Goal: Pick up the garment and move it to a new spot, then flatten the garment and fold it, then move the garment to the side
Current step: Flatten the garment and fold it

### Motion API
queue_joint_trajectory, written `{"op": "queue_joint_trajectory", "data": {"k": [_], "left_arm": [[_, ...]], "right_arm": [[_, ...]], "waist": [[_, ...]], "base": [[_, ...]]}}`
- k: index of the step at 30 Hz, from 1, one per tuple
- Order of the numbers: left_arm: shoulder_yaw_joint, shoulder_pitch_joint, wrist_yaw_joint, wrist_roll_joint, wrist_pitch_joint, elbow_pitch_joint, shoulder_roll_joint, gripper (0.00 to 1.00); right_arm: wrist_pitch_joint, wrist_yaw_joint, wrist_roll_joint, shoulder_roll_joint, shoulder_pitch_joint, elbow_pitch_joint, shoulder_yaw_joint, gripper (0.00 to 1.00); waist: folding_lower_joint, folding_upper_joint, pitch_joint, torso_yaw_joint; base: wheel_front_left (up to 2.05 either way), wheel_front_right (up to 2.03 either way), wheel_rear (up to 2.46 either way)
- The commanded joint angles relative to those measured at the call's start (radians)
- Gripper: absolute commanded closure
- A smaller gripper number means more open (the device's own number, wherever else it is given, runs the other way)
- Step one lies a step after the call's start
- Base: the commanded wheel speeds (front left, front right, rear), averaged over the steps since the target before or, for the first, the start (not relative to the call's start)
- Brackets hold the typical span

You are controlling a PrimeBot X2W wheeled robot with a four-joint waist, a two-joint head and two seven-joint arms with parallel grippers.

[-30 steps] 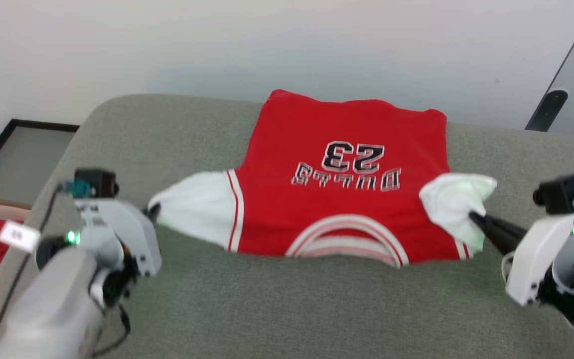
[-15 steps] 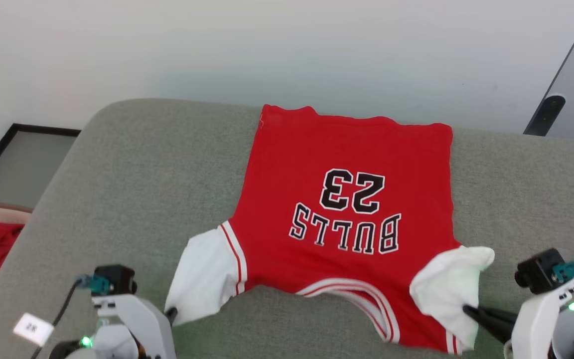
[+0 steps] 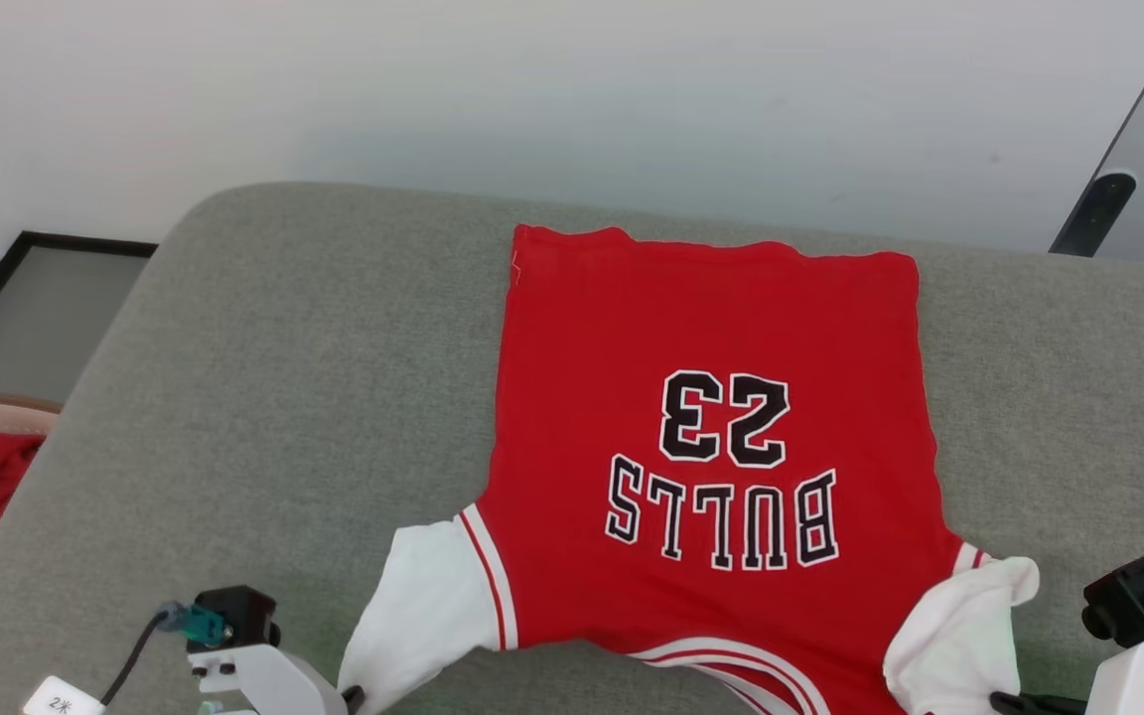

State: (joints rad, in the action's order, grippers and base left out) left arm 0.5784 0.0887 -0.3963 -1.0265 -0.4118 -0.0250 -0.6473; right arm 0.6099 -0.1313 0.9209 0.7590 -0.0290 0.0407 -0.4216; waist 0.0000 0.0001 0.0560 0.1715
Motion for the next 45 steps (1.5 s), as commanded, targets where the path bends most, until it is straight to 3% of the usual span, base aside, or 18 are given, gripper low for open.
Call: {"op": "queue_joint_trajectory", "data": {"k": [1,8,10,12,23,28,32,40,45], "left_arm": [[0.002,-0.011,-0.005,0.004,0.002,-0.002,-0.001,1.0],[0.002,0.007,-0.011,0.007,0.01,0.001,0.015,1.0],[0.003,0.013,-0.008,0.008,0.015,0.007,0.02,1.0],[0.004,0.018,-0.006,0.012,0.019,0.013,0.023,1.0],[-0.003,0.03,0.006,0.02,0.046,0.036,0.029,1.0],[-0.004,0.031,0.008,0.025,0.059,0.03,0.027,1.0],[-0.001,0.037,0.011,0.035,0.069,0.019,0.028,1.0],[0.023,0.091,0.032,0.071,0.081,0.009,0.048,1.0],[0.045,0.141,0.055,0.092,0.089,0.019,0.076,1.0]], "right_arm": [[0.007,0.001,-0.015,-0.007,0.018,-0.005,0.008,1.0],[0.014,0.001,-0.1,-0.059,-0.012,-0.055,0.04,0.98],[0.023,0.001,-0.106,-0.075,-0.019,-0.06,0.039,0.7],[0.019,0.001,-0.119,-0.086,-0.03,-0.06,0.043,0.0],[0.001,0.001,-0.138,-0.063,-0.012,0.043,0.083,0.0],[-0.079,0.001,-0.177,-0.084,0.021,0.147,0.194,0.0],[-0.199,0.001,-0.299,-0.131,-0.024,0.21,0.273,0.0],[-0.406,0.001,-0.501,-0.225,-0.231,0.115,0.303,0.0],[-0.427,0.001,-0.539,-0.257,-0.386,-0.021,0.294,0.0]], "waist": [[0.0,-0.0001,0.005,-0.003],[0.0,-0.0001,0.026,-0.014],[0.0,-0.0001,0.03,-0.018],[0.0,-0.0001,0.035,-0.021],[0.0,-0.0001,0.051,-0.042],[0.0,-0.0001,0.055,-0.04],[0.0,-0.0001,0.067,-0.036],[0.0,-0.0001,0.114,0.01],[0.0,-0.0001,0.155,0.059]], "base": [[0.0,0.0,0.0],[0.0,0.0,0.0],[0.0,0.0,0.0],[0.0,0.0,0.0],[0.0,0.0,0.0],[0.0,0.0,0.0],[0.0,0.0,0.0],[0.0,0.0,0.0],[0.0,0.0,0.0]]}}
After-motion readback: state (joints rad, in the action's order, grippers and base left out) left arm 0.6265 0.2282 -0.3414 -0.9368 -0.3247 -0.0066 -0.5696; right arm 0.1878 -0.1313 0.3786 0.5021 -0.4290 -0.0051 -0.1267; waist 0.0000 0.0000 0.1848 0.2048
